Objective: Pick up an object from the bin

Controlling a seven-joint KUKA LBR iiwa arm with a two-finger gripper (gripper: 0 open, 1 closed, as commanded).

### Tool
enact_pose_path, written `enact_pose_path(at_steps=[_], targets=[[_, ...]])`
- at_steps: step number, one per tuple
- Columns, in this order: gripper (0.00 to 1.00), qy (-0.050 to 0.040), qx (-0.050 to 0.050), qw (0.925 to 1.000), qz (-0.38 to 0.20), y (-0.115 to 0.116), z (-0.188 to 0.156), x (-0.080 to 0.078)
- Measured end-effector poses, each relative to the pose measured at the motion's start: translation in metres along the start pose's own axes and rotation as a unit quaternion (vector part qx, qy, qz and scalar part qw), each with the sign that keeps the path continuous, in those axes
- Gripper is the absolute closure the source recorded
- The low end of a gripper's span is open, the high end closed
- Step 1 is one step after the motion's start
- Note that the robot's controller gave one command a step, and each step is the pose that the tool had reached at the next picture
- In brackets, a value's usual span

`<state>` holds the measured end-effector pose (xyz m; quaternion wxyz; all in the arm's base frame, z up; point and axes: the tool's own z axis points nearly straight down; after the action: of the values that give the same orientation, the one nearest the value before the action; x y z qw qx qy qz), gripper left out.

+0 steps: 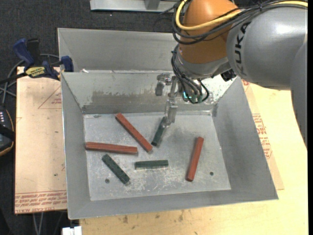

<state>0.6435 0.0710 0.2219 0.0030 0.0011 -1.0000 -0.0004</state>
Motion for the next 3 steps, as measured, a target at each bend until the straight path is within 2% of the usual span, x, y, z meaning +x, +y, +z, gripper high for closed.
enact_pose_path(at_steps=[1, 2, 3], targets=[[0.0, -0.0007, 0.0, 0.9823, -0.187, 0.007, 0.131, 0.032], [0.0, -0.005, 0.002, 0.9747, -0.223, -0.029, 0.153, -0.015], [1.0, -0.0055, 0.0, 0.9746, -0.224, -0.027, 0.151, -0.015]])
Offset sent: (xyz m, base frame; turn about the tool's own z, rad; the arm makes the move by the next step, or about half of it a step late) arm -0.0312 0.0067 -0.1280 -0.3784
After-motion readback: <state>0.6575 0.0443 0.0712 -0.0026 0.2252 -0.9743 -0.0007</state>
